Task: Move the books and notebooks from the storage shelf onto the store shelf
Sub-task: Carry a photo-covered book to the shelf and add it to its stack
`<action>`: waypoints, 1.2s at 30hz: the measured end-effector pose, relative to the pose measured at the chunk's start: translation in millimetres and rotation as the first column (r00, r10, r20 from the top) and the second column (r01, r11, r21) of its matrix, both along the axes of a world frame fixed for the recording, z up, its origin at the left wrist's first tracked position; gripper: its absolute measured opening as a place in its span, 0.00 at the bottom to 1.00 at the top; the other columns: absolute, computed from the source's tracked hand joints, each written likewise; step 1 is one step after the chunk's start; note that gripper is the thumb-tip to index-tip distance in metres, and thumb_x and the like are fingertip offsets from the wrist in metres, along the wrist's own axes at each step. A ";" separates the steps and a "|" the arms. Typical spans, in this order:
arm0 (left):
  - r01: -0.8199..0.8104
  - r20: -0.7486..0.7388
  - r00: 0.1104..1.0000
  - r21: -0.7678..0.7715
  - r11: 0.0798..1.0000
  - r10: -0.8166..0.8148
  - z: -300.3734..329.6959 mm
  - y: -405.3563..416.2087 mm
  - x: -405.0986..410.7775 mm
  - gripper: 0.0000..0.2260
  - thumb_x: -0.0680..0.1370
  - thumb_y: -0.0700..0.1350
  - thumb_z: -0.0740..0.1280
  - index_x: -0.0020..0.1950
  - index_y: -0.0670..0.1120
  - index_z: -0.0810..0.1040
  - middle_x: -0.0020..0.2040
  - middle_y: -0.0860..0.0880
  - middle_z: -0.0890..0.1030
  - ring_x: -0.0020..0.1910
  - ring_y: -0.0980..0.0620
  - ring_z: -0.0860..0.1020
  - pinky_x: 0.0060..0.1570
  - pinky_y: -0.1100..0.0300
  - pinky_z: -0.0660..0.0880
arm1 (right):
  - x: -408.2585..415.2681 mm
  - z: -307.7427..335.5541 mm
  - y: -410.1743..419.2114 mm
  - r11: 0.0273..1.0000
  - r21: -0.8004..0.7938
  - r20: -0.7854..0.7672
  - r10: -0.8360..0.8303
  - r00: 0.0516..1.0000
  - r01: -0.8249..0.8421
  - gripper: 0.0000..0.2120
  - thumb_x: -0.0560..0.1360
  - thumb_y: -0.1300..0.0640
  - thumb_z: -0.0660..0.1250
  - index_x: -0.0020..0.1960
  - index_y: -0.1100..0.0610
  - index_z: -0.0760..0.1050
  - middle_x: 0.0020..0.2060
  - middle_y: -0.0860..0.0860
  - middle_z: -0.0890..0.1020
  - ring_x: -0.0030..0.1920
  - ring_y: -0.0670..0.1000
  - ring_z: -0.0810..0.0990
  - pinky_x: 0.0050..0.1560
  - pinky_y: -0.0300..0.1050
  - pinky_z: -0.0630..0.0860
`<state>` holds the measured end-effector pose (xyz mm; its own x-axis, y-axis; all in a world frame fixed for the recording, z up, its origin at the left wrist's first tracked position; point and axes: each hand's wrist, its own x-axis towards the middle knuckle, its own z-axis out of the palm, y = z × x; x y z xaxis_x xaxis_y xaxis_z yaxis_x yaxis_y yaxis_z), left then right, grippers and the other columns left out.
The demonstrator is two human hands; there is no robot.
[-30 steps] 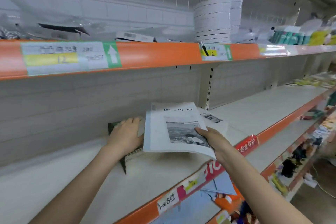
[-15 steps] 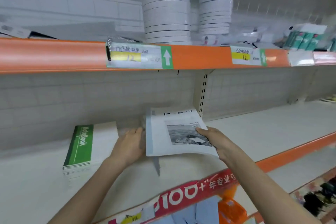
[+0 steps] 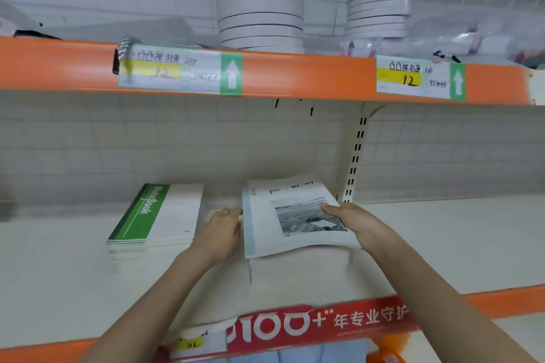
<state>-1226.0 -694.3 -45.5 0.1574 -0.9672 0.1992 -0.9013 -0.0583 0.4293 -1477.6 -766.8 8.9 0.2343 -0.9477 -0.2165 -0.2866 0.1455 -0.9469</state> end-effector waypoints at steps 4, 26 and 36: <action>-0.038 -0.063 0.997 0.035 0.999 0.041 -6.5 -4.8 1.5 0.16 0.76 0.49 0.52 0.55 0.50 0.76 0.53 0.47 0.79 0.54 0.44 0.76 0.52 0.51 0.75 | 2.9 1.6 -11.2 0.999 -0.038 0.003 0.019 1.000 -0.019 0.17 0.80 0.56 0.62 0.65 0.64 0.71 0.55 0.54 0.73 0.66 0.54 0.69 0.61 0.41 0.63; -0.142 -0.286 0.952 -0.104 0.984 0.107 -9.3 -16.2 -26.7 0.11 0.82 0.47 0.56 0.46 0.44 0.75 0.40 0.49 0.75 0.41 0.49 0.71 0.39 0.58 0.62 | 11.2 -32.4 -29.5 0.921 -0.316 -0.459 0.061 0.886 -0.227 0.20 0.80 0.55 0.60 0.69 0.63 0.65 0.65 0.58 0.72 0.64 0.56 0.72 0.60 0.44 0.68; -0.164 -0.283 0.950 -0.094 0.982 0.132 -11.1 -27.8 -22.7 0.16 0.82 0.47 0.55 0.45 0.37 0.74 0.40 0.44 0.77 0.43 0.44 0.74 0.38 0.56 0.64 | 26.1 -40.6 -40.2 0.901 -0.300 -0.637 0.056 0.769 -0.314 0.28 0.83 0.52 0.49 0.77 0.65 0.47 0.76 0.61 0.54 0.72 0.59 0.63 0.68 0.52 0.64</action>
